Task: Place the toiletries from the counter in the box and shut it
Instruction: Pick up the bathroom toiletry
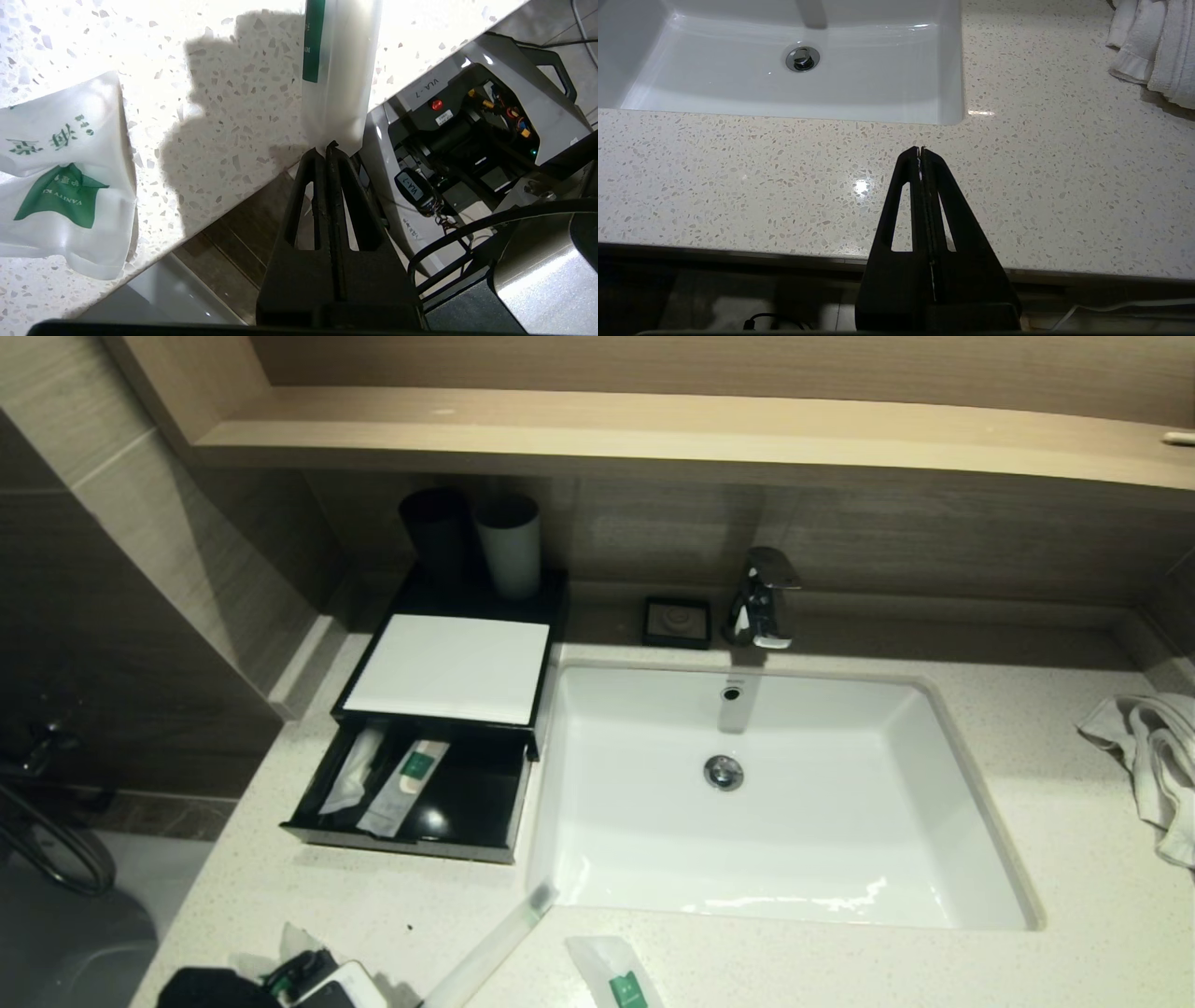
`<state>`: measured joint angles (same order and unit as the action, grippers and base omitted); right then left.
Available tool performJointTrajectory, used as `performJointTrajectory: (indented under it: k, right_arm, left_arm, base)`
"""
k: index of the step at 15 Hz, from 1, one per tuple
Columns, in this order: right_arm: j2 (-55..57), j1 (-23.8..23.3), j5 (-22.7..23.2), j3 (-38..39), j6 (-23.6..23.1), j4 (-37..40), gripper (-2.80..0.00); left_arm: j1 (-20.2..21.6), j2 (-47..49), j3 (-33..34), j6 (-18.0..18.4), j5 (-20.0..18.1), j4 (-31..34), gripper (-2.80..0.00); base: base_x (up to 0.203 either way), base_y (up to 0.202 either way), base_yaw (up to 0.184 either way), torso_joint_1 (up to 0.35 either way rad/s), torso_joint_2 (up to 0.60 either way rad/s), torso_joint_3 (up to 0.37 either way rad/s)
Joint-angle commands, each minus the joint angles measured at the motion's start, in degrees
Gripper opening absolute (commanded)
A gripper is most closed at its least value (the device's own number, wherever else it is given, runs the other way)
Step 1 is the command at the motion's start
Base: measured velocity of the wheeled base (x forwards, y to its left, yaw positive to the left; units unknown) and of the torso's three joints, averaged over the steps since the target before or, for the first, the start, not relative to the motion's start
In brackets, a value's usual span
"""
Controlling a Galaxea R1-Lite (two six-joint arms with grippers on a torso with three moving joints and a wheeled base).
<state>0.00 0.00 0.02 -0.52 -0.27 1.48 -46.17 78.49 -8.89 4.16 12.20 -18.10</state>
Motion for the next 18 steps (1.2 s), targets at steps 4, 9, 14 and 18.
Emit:
performJointTrajectory:
  k: [4,9,14,18]
  right_arm:
    - [0.00,0.00,0.05,0.00,0.00,0.01,-2.80]
    - [0.00,0.00,0.06,0.00,0.00,0.01,-2.80]
    - [0.00,-0.07,-0.02,0.00,0.00,0.01,-2.80]
    - [0.00,-0.07,0.06,0.00,0.00,0.01,-2.80]
  left_arm:
    - [0.18,-1.14,0.21,-0.38,2.09,-0.44,-2.80]
    - [0.98,-1.23,-0.51,-0.82,6.94,-0.62,-2.80]
    - [3.17,-1.31,-2.34,-1.43,9.99,-0.64,-2.80]
    - [5.32,-1.51,-3.35,-1.43,11.62,-0.71,-2.80]
  base:
    - [0.000,0.000,0.000,0.000,0.00,0.000]
    - [0.000,0.000,0.000,0.000,0.00,0.000]
    - [0.000,0.000,0.000,0.000,0.00,0.000]
    - [0.000,0.000,0.000,0.000,0.00,0.000]
